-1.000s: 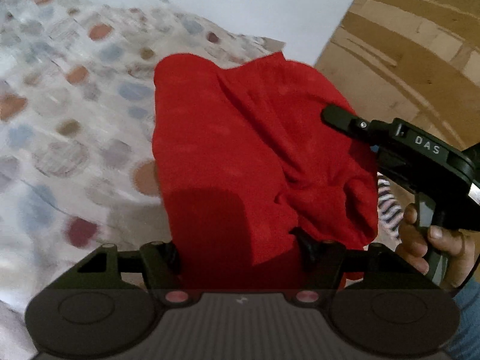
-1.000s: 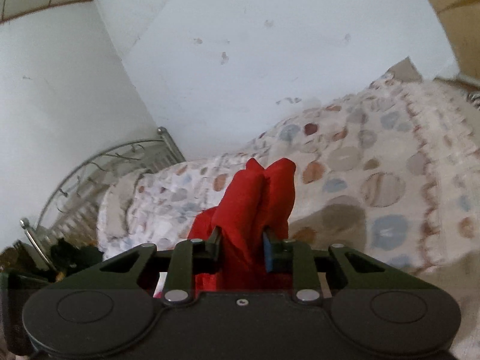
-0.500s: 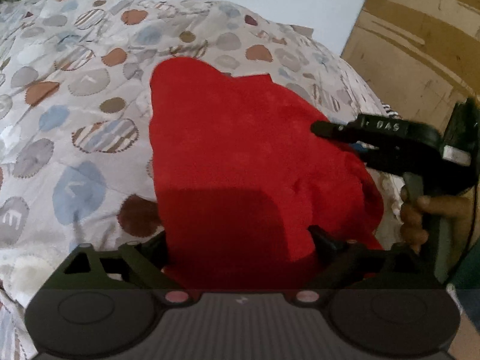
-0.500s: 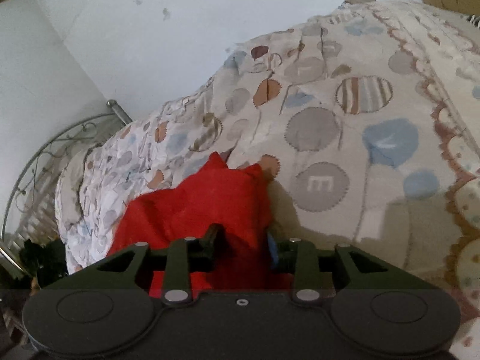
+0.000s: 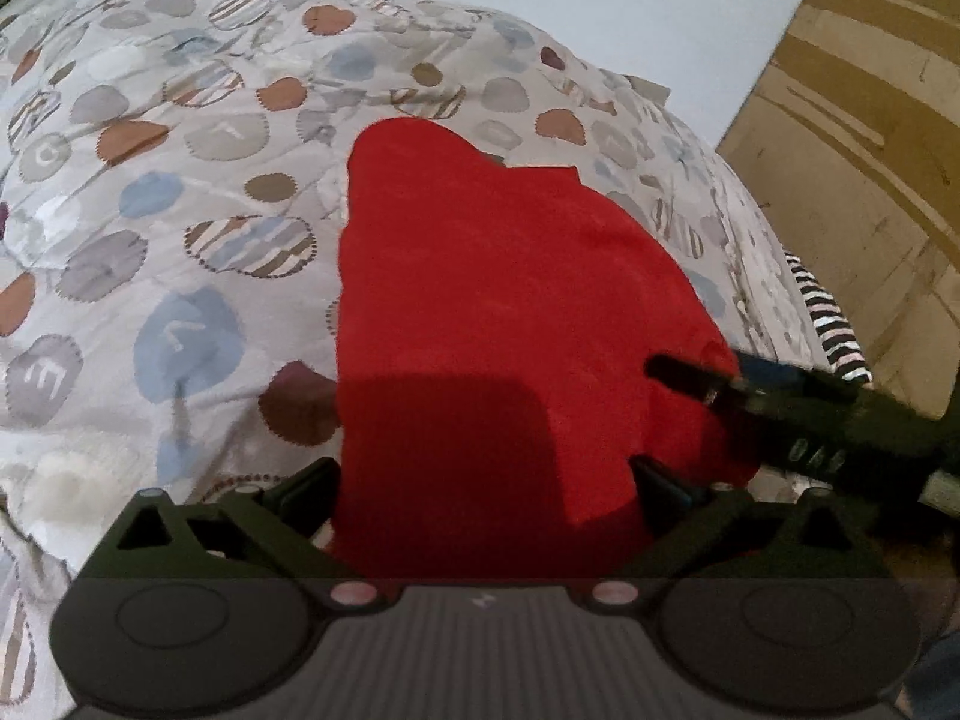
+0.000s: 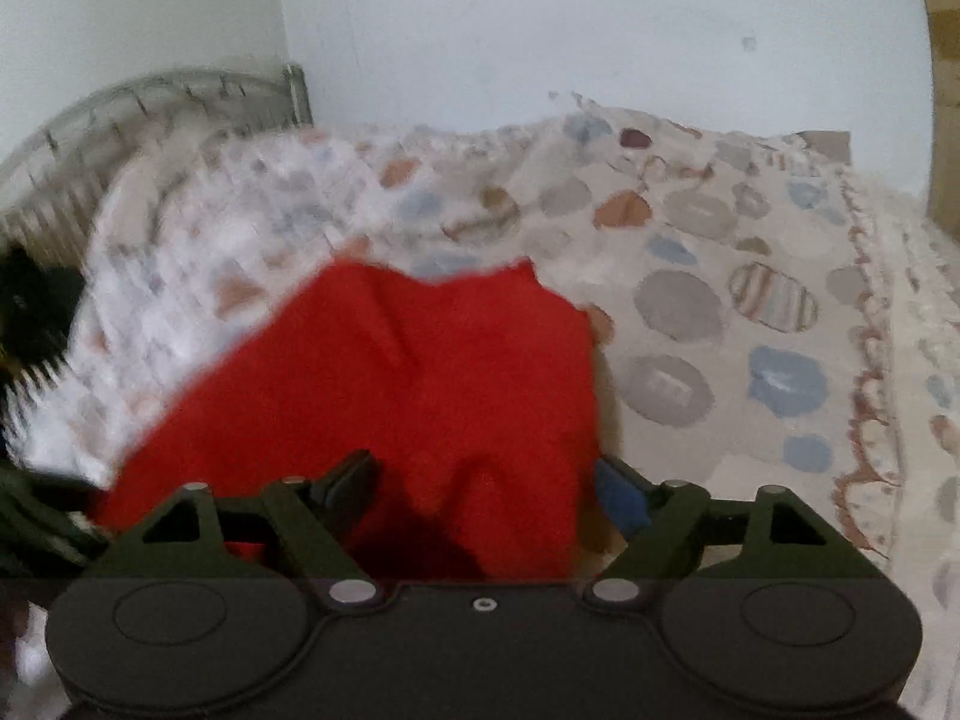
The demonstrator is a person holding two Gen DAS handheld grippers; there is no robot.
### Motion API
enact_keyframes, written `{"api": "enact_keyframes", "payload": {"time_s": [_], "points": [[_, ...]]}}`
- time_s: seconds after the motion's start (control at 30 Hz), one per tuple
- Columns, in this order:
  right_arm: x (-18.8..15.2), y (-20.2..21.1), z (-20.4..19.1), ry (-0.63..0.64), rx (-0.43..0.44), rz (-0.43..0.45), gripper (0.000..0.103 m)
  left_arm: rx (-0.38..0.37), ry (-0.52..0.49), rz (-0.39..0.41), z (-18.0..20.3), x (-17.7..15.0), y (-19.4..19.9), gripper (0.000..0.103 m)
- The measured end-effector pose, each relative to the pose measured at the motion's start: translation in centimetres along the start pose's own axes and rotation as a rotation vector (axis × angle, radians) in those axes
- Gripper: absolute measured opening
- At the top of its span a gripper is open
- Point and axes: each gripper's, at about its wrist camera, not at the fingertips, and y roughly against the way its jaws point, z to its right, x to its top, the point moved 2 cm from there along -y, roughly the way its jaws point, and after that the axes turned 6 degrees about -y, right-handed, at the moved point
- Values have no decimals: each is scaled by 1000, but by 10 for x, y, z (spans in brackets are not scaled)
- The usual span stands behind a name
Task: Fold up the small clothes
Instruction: 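Release the red bundle and lift both grippers away from it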
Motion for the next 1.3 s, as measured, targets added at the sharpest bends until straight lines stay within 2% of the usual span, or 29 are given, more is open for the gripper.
{"api": "enact_keyframes", "payload": {"time_s": [0.13,0.3,0.43,0.57,0.83,1.07,1.3], "points": [[-9,2,9,-43,-29,16,91,11,16,13,1,2,14,102],[-11,16,5,-43,-80,55,94,82,-20,66,7,4,39,102],[-13,42,-1,-34,-120,106,97,158,-37,140,9,0,68,102],[-18,78,-10,-47,-122,182,102,223,-42,224,10,-10,99,102],[-48,160,-52,20,-105,314,102,350,-61,380,14,-62,172,102],[-87,219,-86,51,-89,398,103,379,-78,452,26,-111,216,102],[-122,262,-99,39,-78,451,103,400,-111,500,44,-157,240,102]]}}
